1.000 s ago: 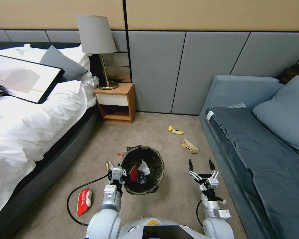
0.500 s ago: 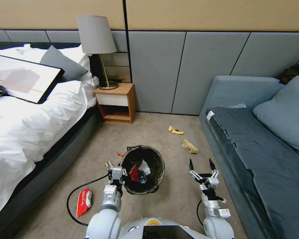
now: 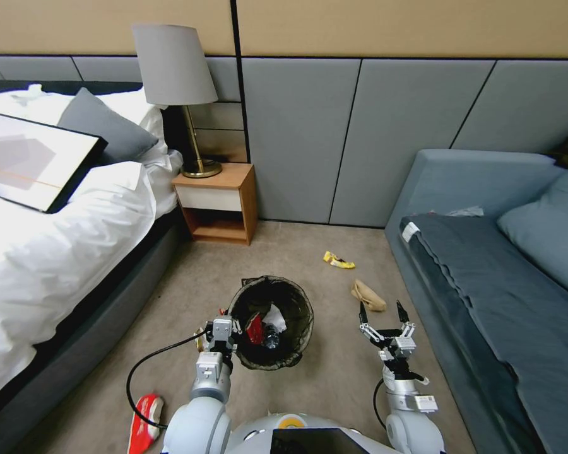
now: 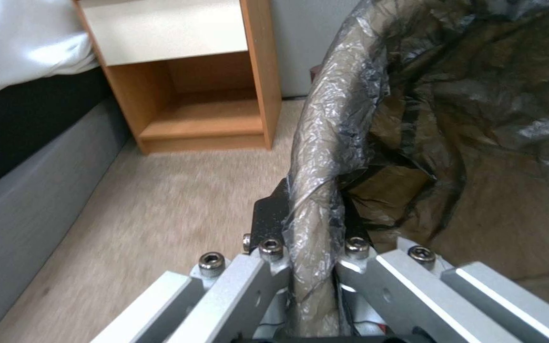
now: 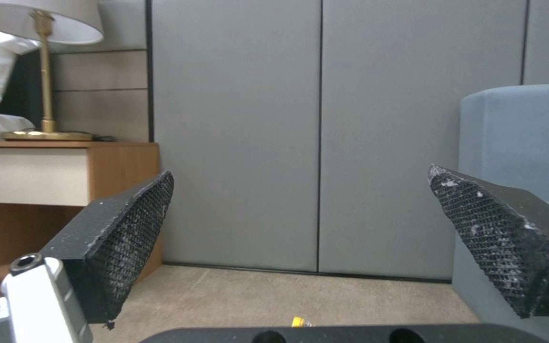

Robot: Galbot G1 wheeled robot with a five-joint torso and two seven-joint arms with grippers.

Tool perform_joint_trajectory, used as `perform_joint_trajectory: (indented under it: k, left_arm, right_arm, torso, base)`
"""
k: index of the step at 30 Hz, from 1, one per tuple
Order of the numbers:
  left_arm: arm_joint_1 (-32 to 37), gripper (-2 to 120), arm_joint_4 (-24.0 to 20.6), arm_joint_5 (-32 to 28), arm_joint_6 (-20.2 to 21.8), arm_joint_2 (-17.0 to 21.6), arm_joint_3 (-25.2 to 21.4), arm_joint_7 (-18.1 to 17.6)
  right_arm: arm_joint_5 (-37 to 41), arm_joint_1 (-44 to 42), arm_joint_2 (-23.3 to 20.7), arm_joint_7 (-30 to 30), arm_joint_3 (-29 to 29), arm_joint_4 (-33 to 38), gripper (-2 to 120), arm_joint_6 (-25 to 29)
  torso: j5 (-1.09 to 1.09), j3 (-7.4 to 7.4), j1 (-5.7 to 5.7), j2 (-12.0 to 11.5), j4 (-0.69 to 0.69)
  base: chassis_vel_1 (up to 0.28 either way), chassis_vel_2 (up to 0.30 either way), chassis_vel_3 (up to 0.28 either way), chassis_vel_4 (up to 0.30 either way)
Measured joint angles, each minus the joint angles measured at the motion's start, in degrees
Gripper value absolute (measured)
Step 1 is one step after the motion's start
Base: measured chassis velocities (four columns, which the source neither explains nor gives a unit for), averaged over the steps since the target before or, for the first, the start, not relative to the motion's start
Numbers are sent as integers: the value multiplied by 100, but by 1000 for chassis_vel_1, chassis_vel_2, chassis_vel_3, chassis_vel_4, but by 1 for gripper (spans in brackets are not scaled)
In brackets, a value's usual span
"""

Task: Pick up the trash bin, then pick up the garbage from the floor and place it into the trash bin.

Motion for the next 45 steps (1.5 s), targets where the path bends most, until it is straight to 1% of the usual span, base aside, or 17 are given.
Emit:
perform_joint_trajectory:
  k: [2, 4, 5, 9, 11, 15, 28, 31, 33, 34, 35, 36, 37, 39, 42, 44, 45]
  left_arm:
    - [1, 0, 1, 0, 0, -1, -2, 0]
    - [2, 0, 4, 3, 0, -4, -3, 0]
    - [5, 0, 5, 2, 0, -6, -1, 1]
    - [4, 0, 6, 5, 0, -10, -4, -1]
    - [5, 0, 6, 6, 0, -12, -5, -1]
    - [7, 0, 8, 9, 0, -18, -6, -1]
    - [15, 0, 9, 14, -2, -23, -5, -1]
    - [14, 0, 9, 17, -3, -29, 1, -1]
    - [7, 0, 13, 22, -3, -38, 16, -1]
    - [7, 0, 13, 22, -3, -38, 16, -1]
    - [4, 0, 16, 23, -3, -39, 21, -1]
    - [2, 0, 21, 27, -4, -43, 29, -2]
    - [2, 0, 21, 27, -4, -43, 29, -2]
    - [-1, 0, 27, 28, -9, -45, 36, 0]
    - [-4, 0, 29, 29, -11, -35, 37, -1]
    - [-5, 0, 31, 28, -11, -31, 37, 0]
    - [-5, 0, 33, 27, -11, -19, 37, 0]
  right_arm:
    - [14, 6, -5, -15, 0, -1, 100, 1]
    - [30, 7, -8, -24, -2, -2, 100, 1]
    - [35, 19, -8, -44, -4, -18, 100, 3]
    - [36, 47, -8, -90, 8, -53, 100, 32]
    - [51, 70, -19, -135, 19, -82, 100, 74]
    - [77, 100, -34, -216, 61, -100, 100, 130]
    - [-55, 372, -211, -242, 261, -246, 100, 168]
    - [-181, 510, -383, -73, 364, -332, 100, -85]
    - [-402, 623, -633, -19, 560, -456, 100, -705]
    - [-402, 623, -633, -19, 560, -456, 100, -705]
    - [-473, 632, -688, -104, 635, -485, 100, -933]
    - [-622, 655, -801, -281, 772, -572, 100, -1402]
    - [-622, 655, -801, -281, 772, -572, 100, -1402]
    - [-712, 712, -944, -585, 890, -723, 100, -2130]
    - [-750, 868, -1062, -781, 889, -1019, 100, -2494]
    - [-775, 929, -1093, -825, 885, -1123, 100, -2568]
    - [-822, 1075, -1173, -948, 857, -1378, 100, -2742]
  torso:
    - [5, 0, 0, 0, 3]
    - [-7, 0, 0, 0, 0]
    - [2, 0, -1, 0, 0]
    - [-3, 0, 0, 0, 1]
    - [2, 1, 1, 0, 3]
    - [0, 1, 1, 0, 0]
    - [-1, 0, 0, 0, 0]
    - [0, 0, 0, 0, 1]
    - [0, -1, 0, 0, 2]
    - [0, -1, 0, 0, 2]
    - [0, 0, 0, 0, 1]
    - [0, 0, 0, 0, -1]
    - [0, 0, 0, 0, -1]
    - [-1, -1, 0, 0, -1]
    - [1, 0, 0, 0, 0]
    - [1, 0, 0, 0, 1]
    - [1, 0, 0, 0, 2]
  base:
    - [-205, 219, 195, -236]
    - [-224, 210, 209, -230]
    - [-231, 201, 210, -244]
    - [-224, 210, 216, -222]
    - [-203, 201, 193, -196]
    - [-123, 102, 73, -81]
    - [14, -13, -15, 12]
    - [0, 0, 0, 0]
    - [0, 0, 0, 0]
    - [0, 0, 0, 0]
    - [0, 0, 0, 0]
    - [0, 0, 0, 0]
    - [0, 0, 0, 0]
    - [0, 0, 0, 0]
    - [0, 0, 0, 0]
    - [0, 0, 0, 0]
    - [0, 0, 0, 0]
